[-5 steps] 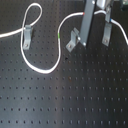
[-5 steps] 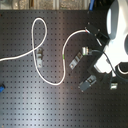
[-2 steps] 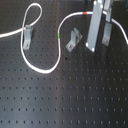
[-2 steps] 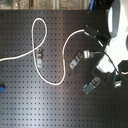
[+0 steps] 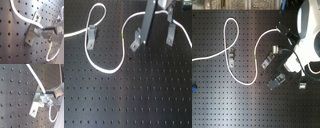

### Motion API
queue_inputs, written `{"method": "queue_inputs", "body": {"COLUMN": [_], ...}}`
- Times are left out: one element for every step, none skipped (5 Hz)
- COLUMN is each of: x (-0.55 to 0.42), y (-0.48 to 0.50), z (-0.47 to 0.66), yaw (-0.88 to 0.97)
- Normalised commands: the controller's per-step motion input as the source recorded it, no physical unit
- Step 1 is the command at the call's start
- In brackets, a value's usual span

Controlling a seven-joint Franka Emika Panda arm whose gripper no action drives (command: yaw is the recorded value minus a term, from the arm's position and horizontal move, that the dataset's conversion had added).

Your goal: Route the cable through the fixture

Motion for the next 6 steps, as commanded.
{"method": "queue_inputs", "body": {"x": [0.026,-0.095,-0.16,-0.067,-0.185,-0.121], "y": [-0.026,-0.146,-0.125,0.02,0.152,0.125], "z": [0.09,0.07,0.0,0.0,0.0,0.0], "yaw": [0.42,-0.18,-0.31,-0.08,0.05,0.17]}}
